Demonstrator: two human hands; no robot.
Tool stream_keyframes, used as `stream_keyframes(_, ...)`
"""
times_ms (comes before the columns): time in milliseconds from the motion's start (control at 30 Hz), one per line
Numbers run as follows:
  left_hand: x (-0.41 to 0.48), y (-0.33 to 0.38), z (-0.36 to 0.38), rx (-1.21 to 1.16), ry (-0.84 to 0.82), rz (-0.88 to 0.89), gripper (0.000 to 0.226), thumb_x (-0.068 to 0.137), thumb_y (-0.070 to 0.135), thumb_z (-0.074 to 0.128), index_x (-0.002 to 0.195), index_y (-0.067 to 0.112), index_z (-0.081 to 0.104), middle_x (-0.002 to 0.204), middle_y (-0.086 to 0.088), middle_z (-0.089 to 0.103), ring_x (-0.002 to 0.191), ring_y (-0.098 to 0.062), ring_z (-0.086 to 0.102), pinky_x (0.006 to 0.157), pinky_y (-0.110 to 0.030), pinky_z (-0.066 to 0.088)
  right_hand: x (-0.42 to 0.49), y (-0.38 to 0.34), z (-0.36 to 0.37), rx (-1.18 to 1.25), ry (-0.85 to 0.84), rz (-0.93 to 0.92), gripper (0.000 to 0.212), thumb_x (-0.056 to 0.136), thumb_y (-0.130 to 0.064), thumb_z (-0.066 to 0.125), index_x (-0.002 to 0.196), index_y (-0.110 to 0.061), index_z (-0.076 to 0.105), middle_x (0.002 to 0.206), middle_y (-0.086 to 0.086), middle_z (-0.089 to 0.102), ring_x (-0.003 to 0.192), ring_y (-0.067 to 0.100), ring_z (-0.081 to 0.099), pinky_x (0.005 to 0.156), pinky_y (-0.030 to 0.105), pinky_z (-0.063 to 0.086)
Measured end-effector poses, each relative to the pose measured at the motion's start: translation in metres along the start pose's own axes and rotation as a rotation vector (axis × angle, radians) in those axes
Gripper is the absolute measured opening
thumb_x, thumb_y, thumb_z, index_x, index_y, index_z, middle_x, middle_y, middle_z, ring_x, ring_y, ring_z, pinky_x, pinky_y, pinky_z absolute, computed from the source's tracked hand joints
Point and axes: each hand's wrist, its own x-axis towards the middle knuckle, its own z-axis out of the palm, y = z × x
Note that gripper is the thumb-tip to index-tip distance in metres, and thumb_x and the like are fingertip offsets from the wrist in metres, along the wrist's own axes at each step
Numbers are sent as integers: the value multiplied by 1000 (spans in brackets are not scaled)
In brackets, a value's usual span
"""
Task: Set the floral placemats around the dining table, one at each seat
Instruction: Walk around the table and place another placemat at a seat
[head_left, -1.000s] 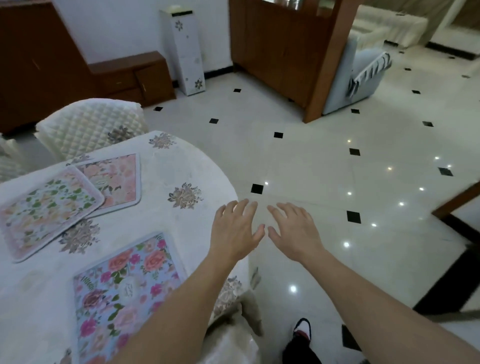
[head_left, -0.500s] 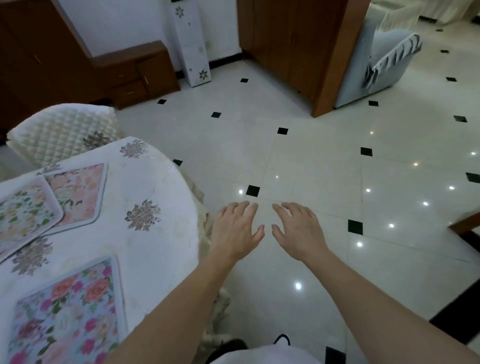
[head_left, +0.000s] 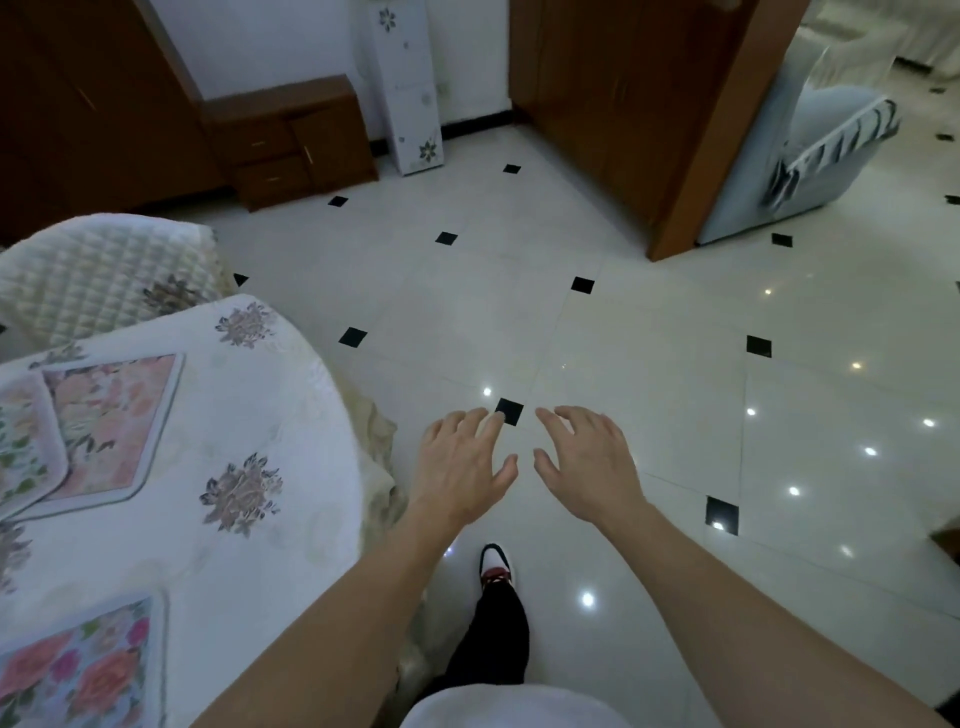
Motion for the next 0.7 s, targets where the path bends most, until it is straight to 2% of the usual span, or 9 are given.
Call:
stream_keyframes(133, 69, -32, 11, -4, 32, -24, 53, 87, 55, 46, 126, 20, 58, 122, 0, 65, 107, -22, 61, 91, -39, 48, 81, 7, 9, -19, -11, -39, 49, 87, -39, 57, 132, -20, 55, 125, 9, 62, 120, 27, 55, 105, 48, 38)
stream_keyframes(267, 140, -66, 14, -30, 45, -53, 57, 86, 56, 39, 125, 20, 59, 123, 0, 65, 107, -23, 62, 89, -40, 49, 166, 1, 18, -39, -43, -77, 50, 88, -39, 57, 133, -20, 55, 126, 9, 62, 121, 27, 55, 106, 49, 39)
stream_keyframes(467, 223, -112, 23, -47, 32, -90, 53, 85, 54, 51, 126, 21, 58, 125, 1, 64, 109, -23, 60, 90, -40, 48, 264, -8, 30, -18, -70, -93, 51, 88, -41, 55, 135, -20, 53, 129, 8, 60, 123, 26, 52, 107, 48, 37)
stream_keyframes(700, 294, -162, 36, -37, 43, -159, 57, 86, 55, 41, 130, 22, 55, 125, 0, 64, 111, -23, 59, 91, -40, 47, 363, -8, 50, -33, -81, -160, 50, 88, -40, 57, 134, -19, 55, 126, 8, 62, 120, 25, 56, 105, 47, 41)
